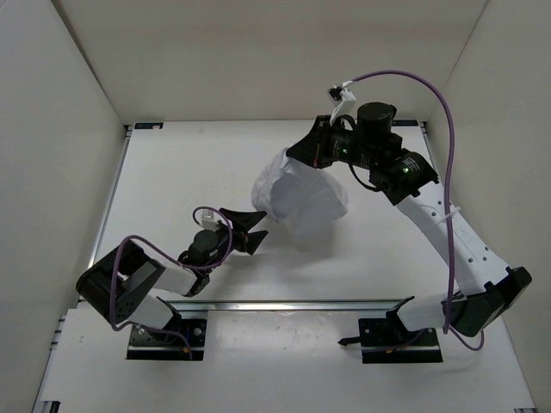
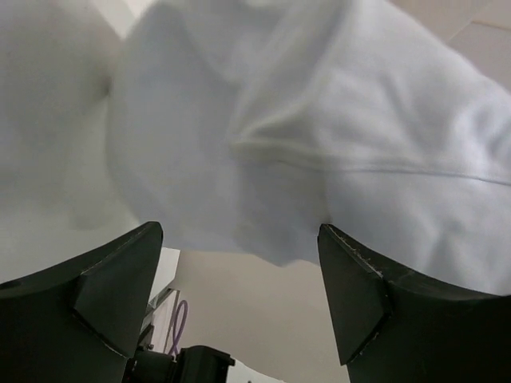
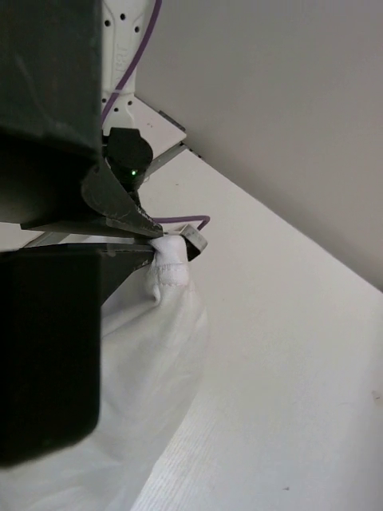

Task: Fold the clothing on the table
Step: Flatten the skirt out

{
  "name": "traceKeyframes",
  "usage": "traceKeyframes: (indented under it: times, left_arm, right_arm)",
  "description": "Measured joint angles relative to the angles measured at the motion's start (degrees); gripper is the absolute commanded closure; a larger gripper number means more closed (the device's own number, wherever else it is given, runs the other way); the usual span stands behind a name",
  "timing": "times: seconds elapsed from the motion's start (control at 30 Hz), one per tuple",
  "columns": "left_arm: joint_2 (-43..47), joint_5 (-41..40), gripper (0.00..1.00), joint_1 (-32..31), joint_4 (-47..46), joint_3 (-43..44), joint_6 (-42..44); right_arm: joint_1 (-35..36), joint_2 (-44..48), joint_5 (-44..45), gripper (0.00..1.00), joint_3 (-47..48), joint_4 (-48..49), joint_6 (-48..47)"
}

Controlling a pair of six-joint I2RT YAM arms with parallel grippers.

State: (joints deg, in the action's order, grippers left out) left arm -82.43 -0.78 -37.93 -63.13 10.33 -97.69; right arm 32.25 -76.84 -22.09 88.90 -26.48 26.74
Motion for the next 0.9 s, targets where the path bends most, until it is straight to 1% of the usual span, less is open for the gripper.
traceKeyframes:
  times: [0.17, 0.33, 0.47, 0.6, 0.63, 0.77, 0.8, 0.9]
  left_arm:
    - [-3.04, 0.02, 0.1, -0.46, -0.39, 1.42, -0.57]
    - [-7.98, 0.35, 0.11, -0.07, -6.6, 3.74, -1.31]
    - [-11.23, 0.33, 0.13, 0.04, -9.75, 6.49, -1.84]
    - [-14.21, -0.55, 0.18, -0.17, -11.96, 7.26, -2.45]
    - [-15.08, -1.11, 0.24, -0.2, -12.11, 7.26, -2.62]
    - [-17.59, -3.93, 0.34, 0.02, -12.26, 7.21, -2.43]
    - [-17.66, -4.52, 0.35, 0.22, -12.24, 7.13, -2.16]
    - [-17.66, -5.92, 0.33, 1.57, -12.57, 6.91, -1.03]
  right_arm:
    - [1.16, -0.98, -0.02, 1.0, 3.89, -0.04, -0.5]
    - [1.9, -1.4, -0.07, 1.0, 4.2, -0.09, -0.85]
    - [3.63, -2.38, -0.22, 1.0, 4.2, -0.07, -0.81]
    - [5.6, -3.06, -0.24, 1.0, 4.22, -0.09, -0.61]
    - [5.99, -3.15, -0.22, 1.0, 4.22, -0.07, -0.52]
    - [6.69, -3.23, -0.13, 1.0, 4.22, -0.09, 0.0]
    - [6.67, -3.23, -0.02, 1.0, 4.2, -0.11, 0.09]
    - [6.78, -3.23, 0.2, 1.0, 4.24, -0.13, 0.44]
